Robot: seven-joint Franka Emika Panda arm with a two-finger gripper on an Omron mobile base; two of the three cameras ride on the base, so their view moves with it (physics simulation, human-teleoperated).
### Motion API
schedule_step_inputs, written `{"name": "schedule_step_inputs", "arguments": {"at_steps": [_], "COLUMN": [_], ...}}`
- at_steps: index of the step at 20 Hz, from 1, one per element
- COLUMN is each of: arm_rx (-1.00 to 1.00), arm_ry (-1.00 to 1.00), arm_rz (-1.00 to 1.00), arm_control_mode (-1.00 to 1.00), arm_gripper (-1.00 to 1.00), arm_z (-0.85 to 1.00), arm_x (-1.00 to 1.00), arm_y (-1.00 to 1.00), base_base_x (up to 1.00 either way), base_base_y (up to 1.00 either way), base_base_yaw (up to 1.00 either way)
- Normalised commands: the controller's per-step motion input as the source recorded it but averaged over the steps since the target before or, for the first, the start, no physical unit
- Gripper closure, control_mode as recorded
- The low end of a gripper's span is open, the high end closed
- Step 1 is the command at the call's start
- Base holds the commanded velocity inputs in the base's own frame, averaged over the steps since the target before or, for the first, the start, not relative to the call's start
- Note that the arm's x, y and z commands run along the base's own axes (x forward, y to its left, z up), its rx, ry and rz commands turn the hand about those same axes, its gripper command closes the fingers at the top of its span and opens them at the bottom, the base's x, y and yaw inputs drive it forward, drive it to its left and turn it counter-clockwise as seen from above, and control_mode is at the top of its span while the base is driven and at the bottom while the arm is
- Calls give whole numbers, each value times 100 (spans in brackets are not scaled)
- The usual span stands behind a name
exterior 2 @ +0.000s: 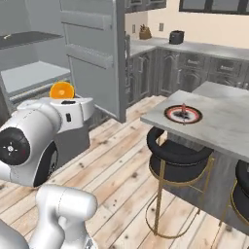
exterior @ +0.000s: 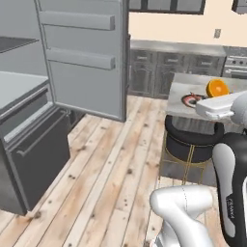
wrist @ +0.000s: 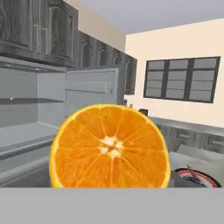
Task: Pick up the peach and orange from the fridge and place one fruit on each plate on the dining counter.
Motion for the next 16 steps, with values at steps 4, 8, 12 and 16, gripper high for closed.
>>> {"name": "schedule_step_inputs", "arguments": {"at_steps": [4, 8, 12, 16], "arm_rx": [0, 0, 0, 0], "arm_ry": [0, 0, 0, 0], "arm_rz": [0, 0, 0, 0], "arm_control_mode": [100, 100, 100, 100], "arm_gripper": [100, 100, 100, 100], "arm_z": [0, 0, 0, 0], "arm_x": [0, 0, 0, 0], "arm_y": [0, 0, 0, 0], "base_base_x": [31, 49, 73, 93], "base_base_y": [-42, -17, 10, 19], "base_base_yaw": [-60, -60, -50, -33]}}
